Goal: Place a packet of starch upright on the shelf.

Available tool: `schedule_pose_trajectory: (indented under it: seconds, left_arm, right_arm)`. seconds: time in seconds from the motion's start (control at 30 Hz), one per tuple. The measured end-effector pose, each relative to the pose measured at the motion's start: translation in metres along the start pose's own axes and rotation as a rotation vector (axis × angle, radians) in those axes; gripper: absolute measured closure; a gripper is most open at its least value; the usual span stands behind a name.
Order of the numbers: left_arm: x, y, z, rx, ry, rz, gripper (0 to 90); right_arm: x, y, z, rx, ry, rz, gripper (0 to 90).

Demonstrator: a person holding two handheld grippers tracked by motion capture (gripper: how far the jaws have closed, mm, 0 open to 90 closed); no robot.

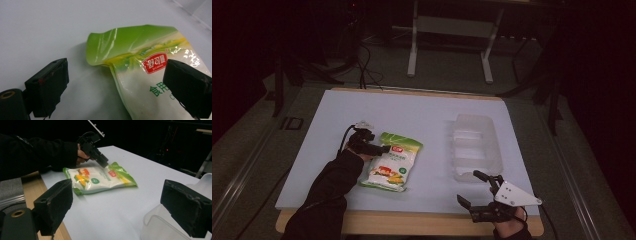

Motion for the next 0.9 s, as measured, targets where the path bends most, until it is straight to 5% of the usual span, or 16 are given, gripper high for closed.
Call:
schedule_pose_trajectory:
  seconds: [0.53, 0.73, 0.9]
  left_arm:
    - [-0.005, 0.010, -0.001, 0.055, 0.008, -0.005, 20.9]
    - [-0.016, 0.010, -0.004, 0.118, 0.058, -0.022, 30.1]
    - [-0.029, 0.009, -0.005, 0.165, 0.109, -0.006, 54.1]
  right_arm:
    - [0.002, 0.002, 0.000, 0.010, -0.009, -0.007, 10.6]
    - [0.002, 0.002, -0.001, 0.008, -0.013, -0.007, 10.6]
    - [0.003, 0.002, -0.001, 0.011, -0.015, -0.010, 10.7]
Point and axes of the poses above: each handheld gripper's, and its own axes: y roughly forward along the jaws, z roughly out of its underside, x roughly to its left, the point moved 2 cm from there along y, roughly forward along the jaws, and after that the axes turned 4 degrees about -z, right-handed, at the moved point
